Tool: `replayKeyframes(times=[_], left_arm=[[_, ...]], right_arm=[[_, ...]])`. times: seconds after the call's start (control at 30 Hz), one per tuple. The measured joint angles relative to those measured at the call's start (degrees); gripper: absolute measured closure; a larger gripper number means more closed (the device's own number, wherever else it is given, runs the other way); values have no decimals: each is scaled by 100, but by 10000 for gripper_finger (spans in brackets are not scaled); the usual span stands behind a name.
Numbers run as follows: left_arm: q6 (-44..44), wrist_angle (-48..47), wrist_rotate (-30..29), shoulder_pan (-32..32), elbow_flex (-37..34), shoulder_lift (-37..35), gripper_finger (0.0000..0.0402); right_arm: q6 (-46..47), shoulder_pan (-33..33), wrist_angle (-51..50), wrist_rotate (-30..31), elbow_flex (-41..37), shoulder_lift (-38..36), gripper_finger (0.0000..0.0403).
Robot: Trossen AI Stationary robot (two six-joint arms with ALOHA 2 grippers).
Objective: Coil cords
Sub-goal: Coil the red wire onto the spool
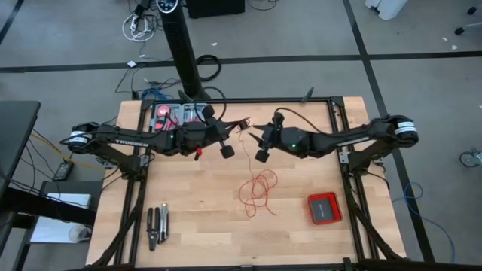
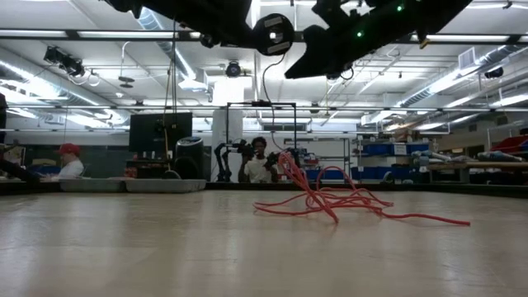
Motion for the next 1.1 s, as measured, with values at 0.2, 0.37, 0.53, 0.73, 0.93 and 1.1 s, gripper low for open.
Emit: replayKeyframes(times=[0.2, 0.37, 0.53, 0.73, 0.93, 1.1], left_arm=[[-125, 197, -94, 0, 0, -2, 401], [-172, 305, -91, 0, 0, -2, 401], [-237, 301, -52, 0, 0, -1, 401], [-259, 332, 16, 0, 0, -2, 401], [-257, 292, 18, 0, 0, -2, 401], [-256, 294, 20, 0, 0, -2, 402]], right_arm=[[110, 4, 665, -210, -2, 505, 272], [114, 55, 1194, -442, -2, 866, 273], [73, 93, 1309, -478, -2, 1010, 273], [-50, 98, 1215, -499, -4, 947, 273], [-293, 124, 534, -503, -2, 936, 273], [-298, 124, -21, -435, -4, 776, 273]])
